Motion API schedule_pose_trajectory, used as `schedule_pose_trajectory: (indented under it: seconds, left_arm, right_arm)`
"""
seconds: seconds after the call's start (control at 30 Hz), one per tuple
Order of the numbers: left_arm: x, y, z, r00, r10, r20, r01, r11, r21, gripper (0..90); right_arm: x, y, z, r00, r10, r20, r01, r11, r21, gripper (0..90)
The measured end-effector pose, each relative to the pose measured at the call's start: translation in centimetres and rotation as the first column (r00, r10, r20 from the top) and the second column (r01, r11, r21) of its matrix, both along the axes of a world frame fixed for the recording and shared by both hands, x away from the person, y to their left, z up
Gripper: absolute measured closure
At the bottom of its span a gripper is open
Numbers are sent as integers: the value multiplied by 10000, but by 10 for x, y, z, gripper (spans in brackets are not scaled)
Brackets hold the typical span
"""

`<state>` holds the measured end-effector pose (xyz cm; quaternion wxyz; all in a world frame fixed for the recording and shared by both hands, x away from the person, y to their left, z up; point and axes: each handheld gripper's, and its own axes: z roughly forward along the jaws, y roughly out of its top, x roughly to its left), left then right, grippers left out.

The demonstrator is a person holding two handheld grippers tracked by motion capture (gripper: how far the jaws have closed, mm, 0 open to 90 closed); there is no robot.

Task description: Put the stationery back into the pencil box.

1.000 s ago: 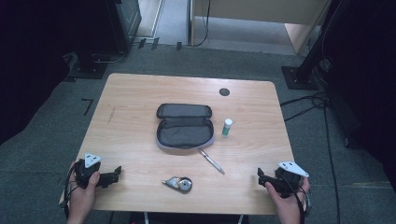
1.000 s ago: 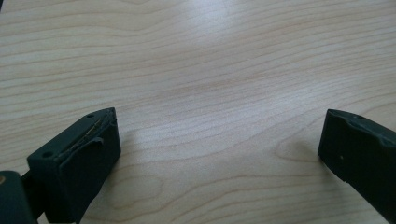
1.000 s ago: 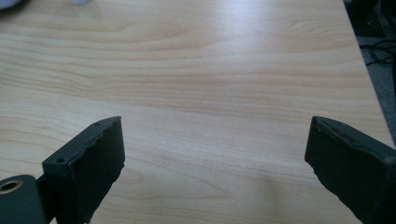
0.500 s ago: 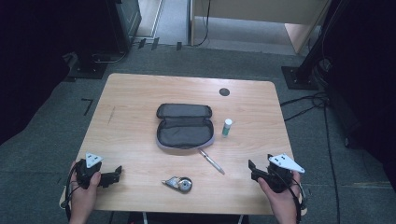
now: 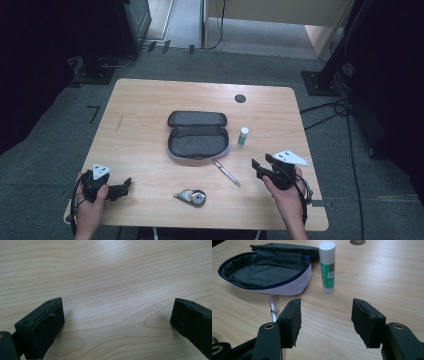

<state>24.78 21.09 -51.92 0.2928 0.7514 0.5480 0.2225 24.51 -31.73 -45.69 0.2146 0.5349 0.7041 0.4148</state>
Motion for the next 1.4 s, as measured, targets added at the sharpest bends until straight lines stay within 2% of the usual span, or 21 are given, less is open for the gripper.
schedule_pose_trajectory:
  seconds: [0.2,0.33,0.6,0.73,0.93,1.17,1.23,1.4]
  left_arm:
    - [0,0,0,10000,-33,10,33,10000,-15,0]
    - [0,0,0,10000,-93,-11,93,10000,0,0]
    - [0,0,0,9999,-133,-15,133,9999,4,0]
    - [0,-1,0,9999,-156,-21,156,9999,-5,0]
    - [0,-1,0,9998,-214,-35,214,9998,6,0]
    - [0,-1,0,9997,-223,-34,223,9998,2,0]
    - [0,-1,0,9998,-215,-24,215,9998,-11,0]
    - [0,-1,0,9997,-225,-34,225,9997,2,0]
  right_arm:
    - [12,4,-6,9999,-40,-137,42,9999,131,481]
    - [18,6,-7,9999,97,-123,-96,9999,49,520]
    - [34,15,-1,10000,-24,-30,23,9997,-249,505]
    - [45,19,-3,9998,-24,-209,21,9998,-177,480]
    - [58,22,-3,9997,-183,-176,182,9998,-57,467]
    - [68,31,1,10000,-30,18,31,9997,-223,468]
    - [72,33,0,9999,-104,77,106,9995,-287,470]
    - [84,36,-3,9993,-355,-99,353,9991,-222,471]
